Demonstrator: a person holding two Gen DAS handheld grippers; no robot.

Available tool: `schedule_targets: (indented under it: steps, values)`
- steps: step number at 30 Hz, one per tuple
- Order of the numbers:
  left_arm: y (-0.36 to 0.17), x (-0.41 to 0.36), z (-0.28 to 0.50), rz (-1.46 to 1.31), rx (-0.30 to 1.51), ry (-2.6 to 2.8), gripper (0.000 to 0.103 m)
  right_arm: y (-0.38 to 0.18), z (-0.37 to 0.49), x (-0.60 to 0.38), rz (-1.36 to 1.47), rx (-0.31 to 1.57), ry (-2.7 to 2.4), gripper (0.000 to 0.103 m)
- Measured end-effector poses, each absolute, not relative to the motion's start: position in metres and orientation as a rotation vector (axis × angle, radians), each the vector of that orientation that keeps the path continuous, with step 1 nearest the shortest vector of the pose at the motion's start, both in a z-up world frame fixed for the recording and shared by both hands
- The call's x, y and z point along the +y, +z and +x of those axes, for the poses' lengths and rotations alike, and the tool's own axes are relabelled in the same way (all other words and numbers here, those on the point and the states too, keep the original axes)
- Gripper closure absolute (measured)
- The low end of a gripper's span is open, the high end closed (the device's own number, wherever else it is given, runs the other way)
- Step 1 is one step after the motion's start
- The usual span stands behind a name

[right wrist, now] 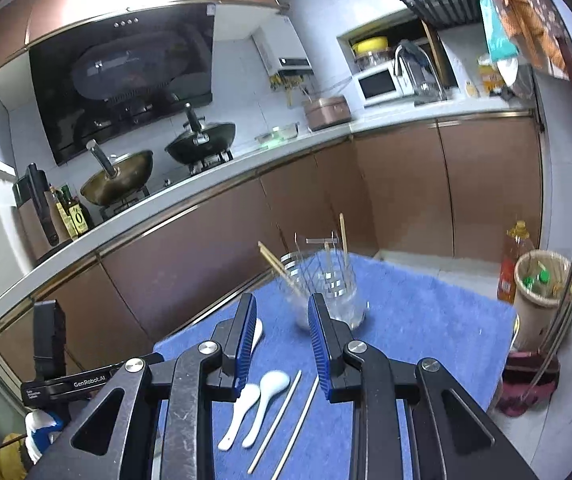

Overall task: Organize utensils
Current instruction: 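Move the left tool toward a white spoon while the right tool approaches a chopstick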

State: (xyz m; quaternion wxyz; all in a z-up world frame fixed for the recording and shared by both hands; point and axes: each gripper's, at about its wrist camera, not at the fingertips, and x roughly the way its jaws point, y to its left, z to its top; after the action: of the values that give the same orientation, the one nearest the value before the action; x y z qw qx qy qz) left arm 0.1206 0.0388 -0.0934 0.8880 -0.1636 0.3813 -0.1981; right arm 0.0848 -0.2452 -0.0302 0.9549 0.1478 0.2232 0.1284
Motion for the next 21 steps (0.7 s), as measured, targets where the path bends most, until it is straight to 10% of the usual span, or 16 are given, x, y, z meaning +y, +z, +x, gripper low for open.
schedule_targets:
  steps: [21]
  values:
    - [-0.218,0.056,0.199,-0.679,1.141,-0.420,0.055,-0.135,0.168,-0.228,0.310,0.813,0.315,0.078]
